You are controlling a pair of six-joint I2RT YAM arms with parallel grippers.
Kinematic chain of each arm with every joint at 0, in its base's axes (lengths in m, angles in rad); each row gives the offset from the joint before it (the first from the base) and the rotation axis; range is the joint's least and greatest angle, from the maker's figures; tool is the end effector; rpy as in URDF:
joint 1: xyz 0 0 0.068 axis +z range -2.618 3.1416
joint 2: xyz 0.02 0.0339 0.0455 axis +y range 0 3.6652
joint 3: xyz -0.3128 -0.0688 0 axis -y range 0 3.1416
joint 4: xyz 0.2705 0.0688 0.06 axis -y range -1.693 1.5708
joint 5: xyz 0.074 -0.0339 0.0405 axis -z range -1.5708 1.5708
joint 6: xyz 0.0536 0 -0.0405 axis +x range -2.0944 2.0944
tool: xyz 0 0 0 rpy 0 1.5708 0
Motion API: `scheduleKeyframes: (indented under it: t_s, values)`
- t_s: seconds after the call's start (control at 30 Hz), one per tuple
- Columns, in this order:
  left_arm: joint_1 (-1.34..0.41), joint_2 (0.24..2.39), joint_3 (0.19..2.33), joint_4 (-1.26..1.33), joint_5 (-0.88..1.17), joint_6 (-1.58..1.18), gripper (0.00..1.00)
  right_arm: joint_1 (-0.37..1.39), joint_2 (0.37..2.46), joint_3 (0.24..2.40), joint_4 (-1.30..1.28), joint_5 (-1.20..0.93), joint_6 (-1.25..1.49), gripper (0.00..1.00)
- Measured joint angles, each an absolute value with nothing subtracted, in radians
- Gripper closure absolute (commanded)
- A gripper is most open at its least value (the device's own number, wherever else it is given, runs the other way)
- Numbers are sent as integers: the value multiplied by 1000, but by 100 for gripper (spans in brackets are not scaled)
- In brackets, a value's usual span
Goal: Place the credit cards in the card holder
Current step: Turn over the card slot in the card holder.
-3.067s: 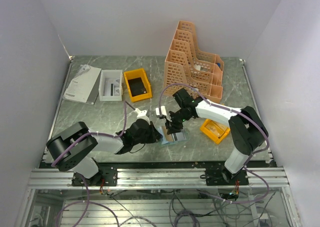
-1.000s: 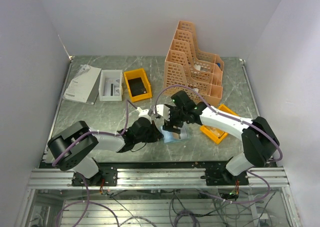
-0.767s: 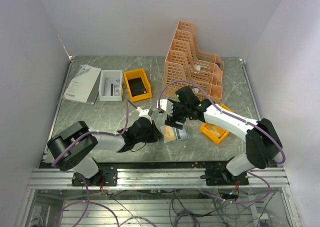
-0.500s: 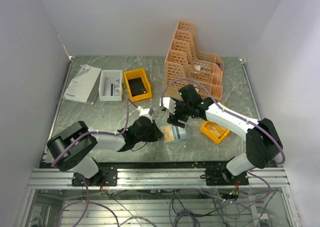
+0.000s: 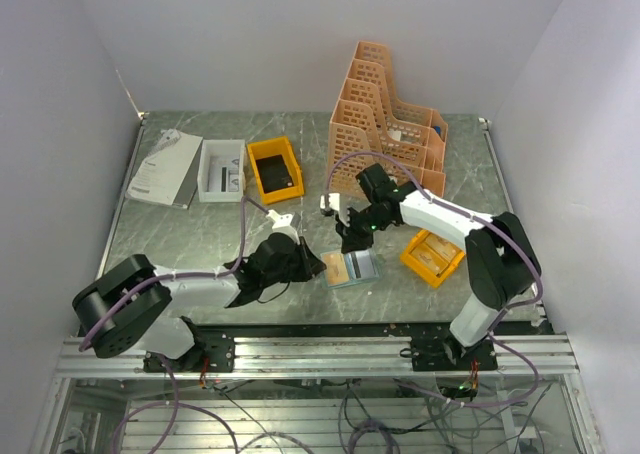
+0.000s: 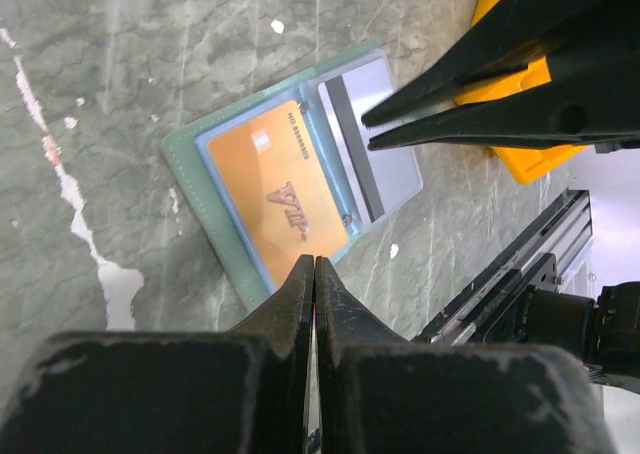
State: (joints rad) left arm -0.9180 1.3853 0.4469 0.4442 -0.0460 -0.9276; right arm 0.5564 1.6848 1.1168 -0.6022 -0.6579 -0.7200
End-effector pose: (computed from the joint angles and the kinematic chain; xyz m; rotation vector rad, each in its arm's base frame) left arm 0.1738 -0.2232 0.1777 -0.0417 2.2502 -1.0401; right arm 0.2895 0.2186 0.2221 -1.6767 1.9610 0.8330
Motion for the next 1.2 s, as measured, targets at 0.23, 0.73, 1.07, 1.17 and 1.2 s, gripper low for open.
scheduleKeyframes:
  t_s: [0.23,0.73,1.07,1.17,1.2]
  values:
    - [-918,1381,405,458,-58,-937,90,558,1795,1131,-676,-695,-744,100]
    - [-918,1442,405,479,-70,-952,91,580,1864,1139,-678,-643,-709,100]
    - [-918,1462,447,429,-85,-946,93,584,1868,1145,-681,-636,-696,100]
    - [-918,1481,464,421,-85,-942,93,585,1868,1145,-681,-636,-696,100]
    - [-918,1488,470,416,-85,-941,93,585,1868,1145,-681,-636,-696,100]
